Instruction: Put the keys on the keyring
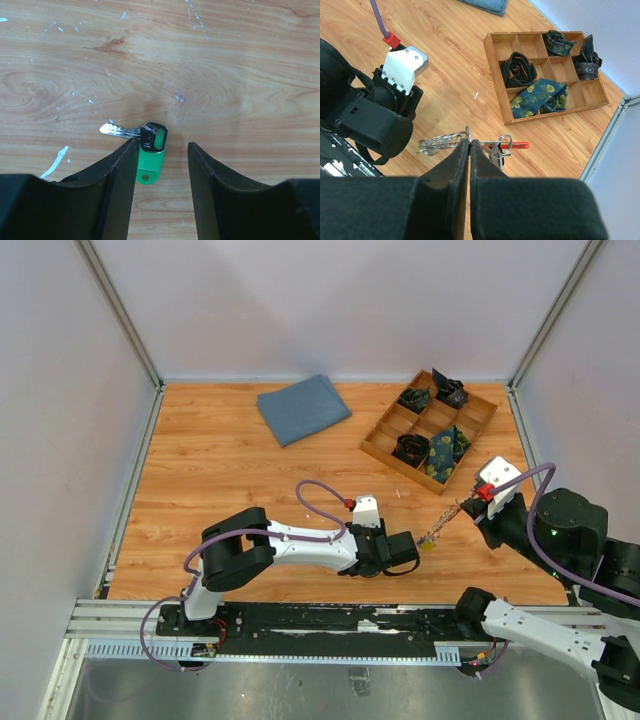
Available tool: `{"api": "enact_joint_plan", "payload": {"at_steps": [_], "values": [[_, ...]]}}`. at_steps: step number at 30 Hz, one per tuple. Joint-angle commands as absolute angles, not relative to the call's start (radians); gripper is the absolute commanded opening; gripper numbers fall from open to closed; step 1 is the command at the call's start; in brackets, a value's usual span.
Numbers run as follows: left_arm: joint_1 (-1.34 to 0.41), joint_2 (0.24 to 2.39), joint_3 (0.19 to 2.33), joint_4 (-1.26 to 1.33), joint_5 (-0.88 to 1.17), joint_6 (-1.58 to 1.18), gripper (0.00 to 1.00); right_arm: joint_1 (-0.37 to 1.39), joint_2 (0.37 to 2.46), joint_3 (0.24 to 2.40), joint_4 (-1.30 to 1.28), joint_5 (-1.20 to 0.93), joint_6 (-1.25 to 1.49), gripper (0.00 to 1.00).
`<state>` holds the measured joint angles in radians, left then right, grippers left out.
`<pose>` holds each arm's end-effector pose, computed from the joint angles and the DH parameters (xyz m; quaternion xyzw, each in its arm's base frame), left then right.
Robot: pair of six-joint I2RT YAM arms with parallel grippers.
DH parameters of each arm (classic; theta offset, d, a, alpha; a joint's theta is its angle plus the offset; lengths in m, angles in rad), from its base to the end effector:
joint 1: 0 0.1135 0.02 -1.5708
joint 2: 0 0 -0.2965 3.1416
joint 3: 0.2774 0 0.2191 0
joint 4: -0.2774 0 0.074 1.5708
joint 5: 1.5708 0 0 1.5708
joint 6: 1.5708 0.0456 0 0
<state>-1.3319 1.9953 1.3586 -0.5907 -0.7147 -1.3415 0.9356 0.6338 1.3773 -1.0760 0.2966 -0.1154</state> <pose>0.1198 -0.3658 0.2045 -0.0642 0.9228 -0.0758 0.3724 0.0147 -0.0025 0.4375 -0.3299 0.7398 0.1185 0.5744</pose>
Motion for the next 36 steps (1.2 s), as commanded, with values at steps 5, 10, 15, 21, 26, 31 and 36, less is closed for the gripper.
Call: {"api": "enact_joint_plan", "payload": {"at_steps": [5, 10, 15, 21, 26, 31, 36], "values": [[-1.330, 2.037, 1.403, -0.637, -0.792, -1.377, 0.43, 0.940, 0.618, 1.351, -1.058, 0.271, -0.097, 0.03], [-1.327, 2.042, 1.419, -0.644, -0.809, -1.365, 0.37, 0.940, 0.618, 1.341, -1.052, 0.253, -0.088, 0.03], [-1.323, 2.052, 1.429, -0.654, -0.816, -1.354, 0.34, 0.940, 0.620, 1.335, -1.049, 0.240, -0.084, 0.03], [-1.316, 2.059, 1.429, -0.658, -0.815, -1.353, 0.31, 0.940, 0.620, 1.324, -1.042, 0.228, -0.084, 0.03], [-1.310, 2.063, 1.428, -0.659, -0.819, -1.347, 0.28, 0.940, 0.623, 1.319, -1.040, 0.214, -0.084, 0.03], [-1.307, 2.066, 1.430, -0.662, -0.821, -1.338, 0.21, 0.940, 0.623, 1.311, -1.036, 0.201, -0.084, 0.03], [-1.307, 2.064, 1.431, -0.678, -0.826, -1.333, 0.08, 0.940, 0.620, 1.307, -1.034, 0.206, -0.086, 0.03]]}}
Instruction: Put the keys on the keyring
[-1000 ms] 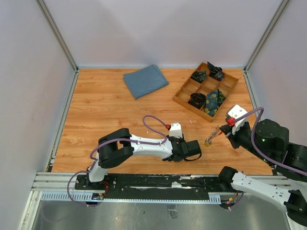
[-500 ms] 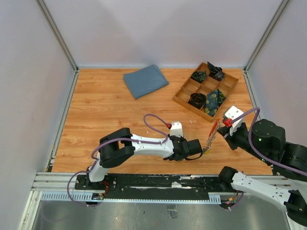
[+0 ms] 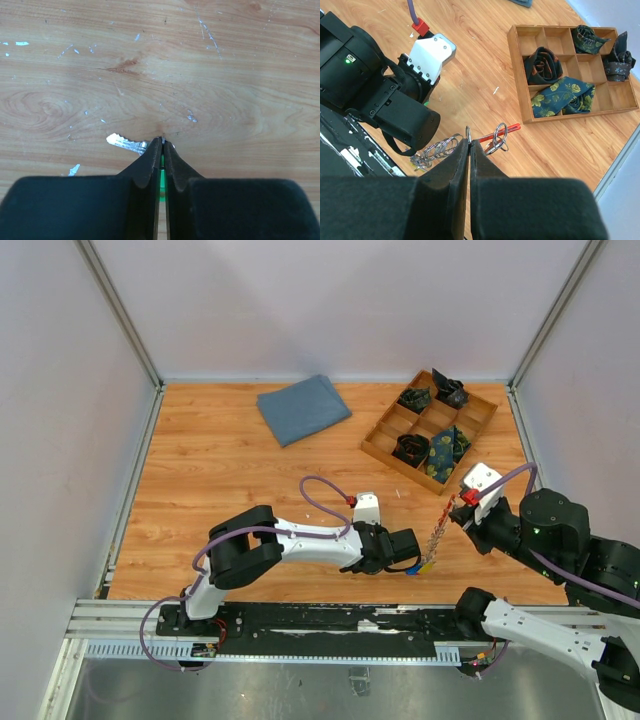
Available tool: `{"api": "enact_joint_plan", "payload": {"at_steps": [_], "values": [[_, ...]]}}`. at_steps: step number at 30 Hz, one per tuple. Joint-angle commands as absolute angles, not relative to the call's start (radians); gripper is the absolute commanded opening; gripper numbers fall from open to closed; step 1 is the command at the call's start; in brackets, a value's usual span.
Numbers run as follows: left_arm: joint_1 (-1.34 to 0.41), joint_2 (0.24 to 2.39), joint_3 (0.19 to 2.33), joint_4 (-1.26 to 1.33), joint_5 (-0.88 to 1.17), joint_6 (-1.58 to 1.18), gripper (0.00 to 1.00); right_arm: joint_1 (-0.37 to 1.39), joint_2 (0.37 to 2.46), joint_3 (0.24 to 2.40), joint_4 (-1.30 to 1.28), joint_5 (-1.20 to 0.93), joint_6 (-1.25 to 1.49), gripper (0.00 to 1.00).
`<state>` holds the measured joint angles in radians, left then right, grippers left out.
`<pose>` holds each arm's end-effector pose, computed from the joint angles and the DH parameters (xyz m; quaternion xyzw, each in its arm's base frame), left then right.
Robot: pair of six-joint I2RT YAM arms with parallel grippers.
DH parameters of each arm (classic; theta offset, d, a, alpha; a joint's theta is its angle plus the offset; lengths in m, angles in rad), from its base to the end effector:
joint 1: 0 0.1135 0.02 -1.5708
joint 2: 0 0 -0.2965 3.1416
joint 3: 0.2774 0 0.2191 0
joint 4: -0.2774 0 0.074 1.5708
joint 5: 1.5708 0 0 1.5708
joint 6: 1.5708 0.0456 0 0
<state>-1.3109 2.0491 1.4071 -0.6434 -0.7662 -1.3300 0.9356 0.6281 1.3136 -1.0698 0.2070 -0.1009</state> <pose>0.1311 -0.3700 0.1961 -0.0619 0.9175 -0.0361 0.3911 0.0166 0.0067 0.4231 -0.3583 0.7450 0.1471 0.5431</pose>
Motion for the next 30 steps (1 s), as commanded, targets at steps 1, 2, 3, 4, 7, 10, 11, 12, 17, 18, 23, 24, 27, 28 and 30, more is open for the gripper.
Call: {"api": "enact_joint_plan", "payload": {"at_steps": [1, 2, 3, 4, 7, 10, 11, 12, 17, 18, 23, 24, 27, 28, 30], "values": [[-1.307, 2.061, 1.431, -0.685, -0.829, -1.332, 0.04, 0.941, 0.620, 1.306, -1.035, 0.209, -0.087, 0.03], [-1.307, 2.058, 1.431, -0.692, -0.833, -1.331, 0.01, 0.940, 0.619, 1.304, -1.035, 0.211, -0.087, 0.03], [-1.307, 2.054, 1.431, -0.699, -0.839, -1.329, 0.01, 0.940, 0.616, 1.304, -1.035, 0.213, -0.089, 0.03], [-1.307, 2.050, 1.431, -0.709, -0.845, -1.328, 0.01, 0.940, 0.615, 1.300, -1.033, 0.213, -0.091, 0.03], [-1.307, 2.022, 1.429, -0.752, -0.867, -1.319, 0.01, 0.940, 0.601, 1.289, -1.019, 0.206, -0.113, 0.03], [-1.307, 1.956, 1.396, -0.755, -0.887, -1.248, 0.01, 0.940, 0.570, 1.260, -0.983, 0.181, -0.154, 0.04], [-1.307, 1.921, 1.374, -0.726, -0.885, -1.191, 0.01, 0.940, 0.559, 1.250, -0.973, 0.173, -0.161, 0.04], [-1.307, 1.876, 1.345, -0.684, -0.879, -1.130, 0.01, 0.941, 0.550, 1.244, -0.964, 0.158, -0.169, 0.03], [-1.307, 1.571, 1.111, -0.364, -0.752, -0.846, 0.01, 0.940, 0.520, 1.249, -0.963, 0.079, -0.204, 0.01], [-1.307, 1.491, 1.071, -0.303, -0.716, -0.797, 0.01, 0.940, 0.520, 1.260, -0.973, 0.072, -0.194, 0.01], [-1.306, 1.300, 1.008, -0.212, -0.565, -0.575, 0.01, 0.940, 0.554, 1.307, -1.001, -0.022, -0.138, 0.00], [-1.305, 1.272, 1.006, -0.210, -0.543, -0.536, 0.00, 0.940, 0.569, 1.306, -1.001, -0.061, -0.134, 0.00], [-1.306, 1.181, 0.979, -0.168, -0.453, -0.390, 0.01, 0.940, 0.624, 1.308, -0.995, -0.208, -0.124, 0.01], [-1.306, 1.149, 0.964, -0.148, -0.424, -0.331, 0.01, 0.940, 0.639, 1.308, -0.988, -0.257, -0.127, 0.01], [-1.305, 1.087, 0.934, -0.111, -0.371, -0.252, 0.00, 0.940, 0.657, 1.311, -0.957, -0.340, -0.131, 0.01]]}}
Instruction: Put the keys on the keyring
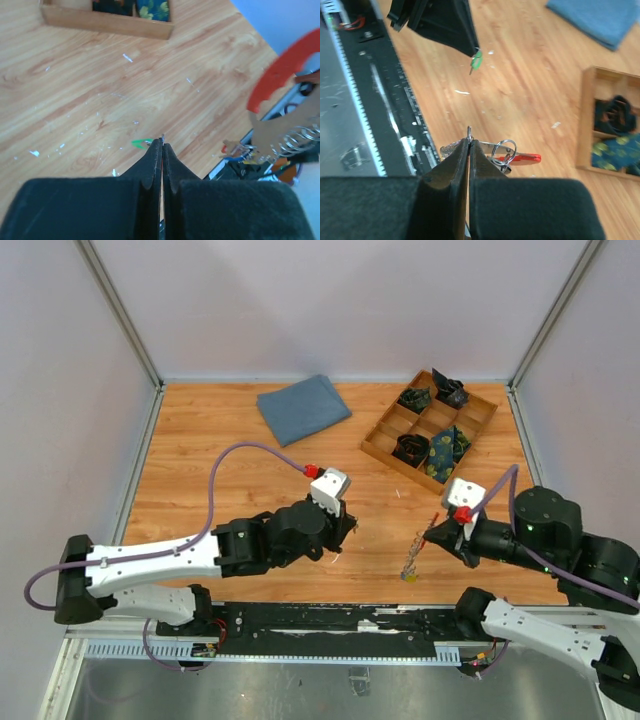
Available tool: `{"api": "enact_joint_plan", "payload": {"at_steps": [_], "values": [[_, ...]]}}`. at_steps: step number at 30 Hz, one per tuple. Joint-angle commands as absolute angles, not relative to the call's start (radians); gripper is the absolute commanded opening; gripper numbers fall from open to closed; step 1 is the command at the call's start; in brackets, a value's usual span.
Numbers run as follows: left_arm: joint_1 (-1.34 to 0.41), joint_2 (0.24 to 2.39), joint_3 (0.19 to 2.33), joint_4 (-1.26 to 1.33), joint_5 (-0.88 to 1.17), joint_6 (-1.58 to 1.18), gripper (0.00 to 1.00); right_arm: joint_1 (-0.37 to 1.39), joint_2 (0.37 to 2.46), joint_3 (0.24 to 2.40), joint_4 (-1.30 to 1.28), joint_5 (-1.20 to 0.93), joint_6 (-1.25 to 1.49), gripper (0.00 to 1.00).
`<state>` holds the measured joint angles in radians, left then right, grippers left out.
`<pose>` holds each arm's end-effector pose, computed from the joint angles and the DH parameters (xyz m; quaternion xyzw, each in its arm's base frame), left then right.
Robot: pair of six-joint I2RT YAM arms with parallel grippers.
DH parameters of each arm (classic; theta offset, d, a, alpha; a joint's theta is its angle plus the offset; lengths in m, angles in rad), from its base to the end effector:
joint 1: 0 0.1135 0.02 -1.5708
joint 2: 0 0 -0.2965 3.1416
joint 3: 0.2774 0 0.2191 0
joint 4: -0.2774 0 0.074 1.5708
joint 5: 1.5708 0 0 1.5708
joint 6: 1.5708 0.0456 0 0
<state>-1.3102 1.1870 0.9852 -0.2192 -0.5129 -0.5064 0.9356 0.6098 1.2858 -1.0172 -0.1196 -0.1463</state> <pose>0.0812 -0.2177 0.3585 0.1906 0.8011 -0.2838 0.4914 0.0052 0.0163 0.4220 -0.4494 0.6813 0.2664 0.5127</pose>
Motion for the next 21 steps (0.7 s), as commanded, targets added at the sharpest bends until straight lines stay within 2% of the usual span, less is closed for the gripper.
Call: {"api": "enact_joint_plan", "payload": {"at_steps": [1, 12, 21], "values": [[-1.305, 1.061, 0.923, -0.105, -0.350, -0.213, 0.01, 0.940, 0.663, 1.312, -0.939, -0.372, -0.130, 0.01], [-1.305, 0.827, 0.918, -0.089, -0.106, 0.148, 0.00, 0.940, 0.825, 1.326, -0.769, -0.678, -0.135, 0.00], [-1.306, 0.765, 0.981, -0.208, -0.059, 0.275, 0.01, 0.899, 0.945, 1.329, -0.539, -0.878, -0.022, 0.00]]}}
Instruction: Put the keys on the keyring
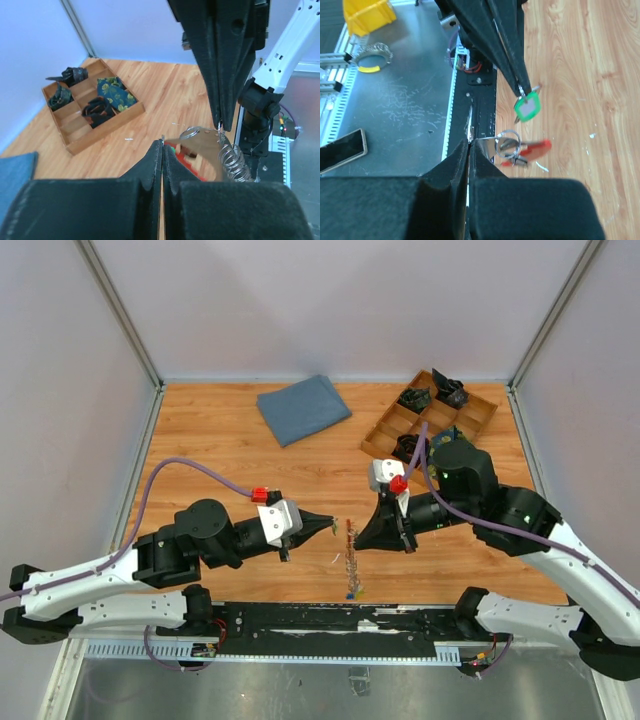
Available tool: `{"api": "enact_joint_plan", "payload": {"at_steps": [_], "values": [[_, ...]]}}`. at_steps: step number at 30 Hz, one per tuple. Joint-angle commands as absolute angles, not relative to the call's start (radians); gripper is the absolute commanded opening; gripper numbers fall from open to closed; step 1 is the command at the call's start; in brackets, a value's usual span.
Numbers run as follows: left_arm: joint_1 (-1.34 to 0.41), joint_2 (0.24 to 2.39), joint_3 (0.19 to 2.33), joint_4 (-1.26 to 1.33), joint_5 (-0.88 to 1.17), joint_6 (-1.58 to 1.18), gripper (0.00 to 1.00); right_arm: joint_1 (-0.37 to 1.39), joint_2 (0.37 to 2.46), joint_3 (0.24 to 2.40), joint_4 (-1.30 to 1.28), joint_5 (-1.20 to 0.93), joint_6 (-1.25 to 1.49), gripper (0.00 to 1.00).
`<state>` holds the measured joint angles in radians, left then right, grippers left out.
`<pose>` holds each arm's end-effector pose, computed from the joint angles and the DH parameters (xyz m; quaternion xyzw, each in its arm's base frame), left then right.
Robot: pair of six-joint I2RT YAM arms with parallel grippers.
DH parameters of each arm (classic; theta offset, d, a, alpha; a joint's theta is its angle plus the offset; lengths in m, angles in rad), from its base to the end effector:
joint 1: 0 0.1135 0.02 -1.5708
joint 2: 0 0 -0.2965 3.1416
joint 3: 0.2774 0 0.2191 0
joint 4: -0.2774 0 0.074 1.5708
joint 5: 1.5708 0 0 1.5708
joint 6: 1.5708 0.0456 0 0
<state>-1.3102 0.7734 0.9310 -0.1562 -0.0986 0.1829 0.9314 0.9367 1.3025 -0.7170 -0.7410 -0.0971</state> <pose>0.0368 -0.1205 0.4131 0.4537 0.5417 -0.3482 0.6160 0.0473 0.1152 0.4467 -0.5564 0.5633 0.4877 0.3678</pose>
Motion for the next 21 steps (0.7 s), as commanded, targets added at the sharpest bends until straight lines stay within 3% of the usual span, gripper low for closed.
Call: {"api": "enact_joint_plan", "payload": {"at_steps": [1, 21], "values": [[-1.306, 0.765, 0.988, -0.218, -0.056, 0.283, 0.01, 0.891, 0.951, 1.325, -0.506, -0.903, -0.003, 0.00], [-1.305, 0.719, 1.029, -0.230, 0.024, 0.318, 0.00, 0.873, 1.008, 1.321, -0.384, -0.932, 0.074, 0.01]]}}
